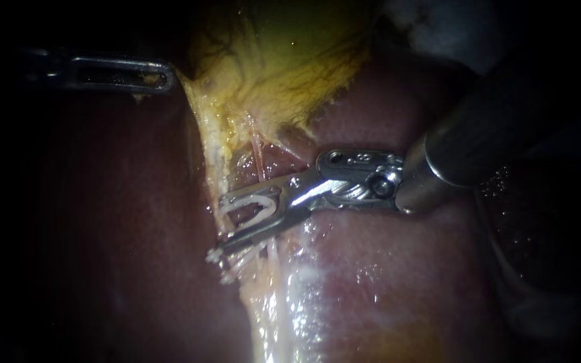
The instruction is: Clipping third clip left tube
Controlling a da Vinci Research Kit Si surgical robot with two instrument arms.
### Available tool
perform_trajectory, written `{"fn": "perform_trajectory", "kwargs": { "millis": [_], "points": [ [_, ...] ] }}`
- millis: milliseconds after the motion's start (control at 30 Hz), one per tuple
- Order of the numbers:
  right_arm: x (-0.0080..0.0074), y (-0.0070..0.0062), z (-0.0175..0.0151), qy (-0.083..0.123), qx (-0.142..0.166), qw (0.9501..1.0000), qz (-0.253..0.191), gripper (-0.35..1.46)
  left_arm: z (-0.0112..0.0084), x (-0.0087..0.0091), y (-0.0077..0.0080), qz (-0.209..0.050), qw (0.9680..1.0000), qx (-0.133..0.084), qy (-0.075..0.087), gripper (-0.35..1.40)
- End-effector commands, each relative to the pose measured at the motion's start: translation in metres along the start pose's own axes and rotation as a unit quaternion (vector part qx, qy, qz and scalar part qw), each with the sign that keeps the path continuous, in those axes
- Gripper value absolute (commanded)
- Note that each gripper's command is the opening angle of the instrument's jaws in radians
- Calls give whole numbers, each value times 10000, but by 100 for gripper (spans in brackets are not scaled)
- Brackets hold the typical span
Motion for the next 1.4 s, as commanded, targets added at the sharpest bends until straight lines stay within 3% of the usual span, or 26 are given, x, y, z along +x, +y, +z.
{"fn": "perform_trajectory", "kwargs": {
  "millis": [33,333,500,733,1100,1233,1400],
  "points": [
    [1,-2,-1,2,0,10000,2,51,0,0,0,0,10000,1,0,-35],
    [16,-21,-24,43,94,9999,61,51,0,0,0,0,10000,0,0,-35],
    [17,-22,-44,45,149,9999,73,51,0,0,1,0,10000,1,0,-35],
    [2,-5,-52,27,149,9999,59,51,0,0,1,0,10000,2,1,-35],
    [-29,24,-30,68,202,9995,243,51,0,0,1,0,10000,1,0,-35],
    [-30,30,-20,279,406,9981,371,51,0,0,0,0,10000,1,0,-35],
    [-24,24,-5,575,764,9941,511,51,0,0,0,0,10000,1,0,-35]
  ]
}}
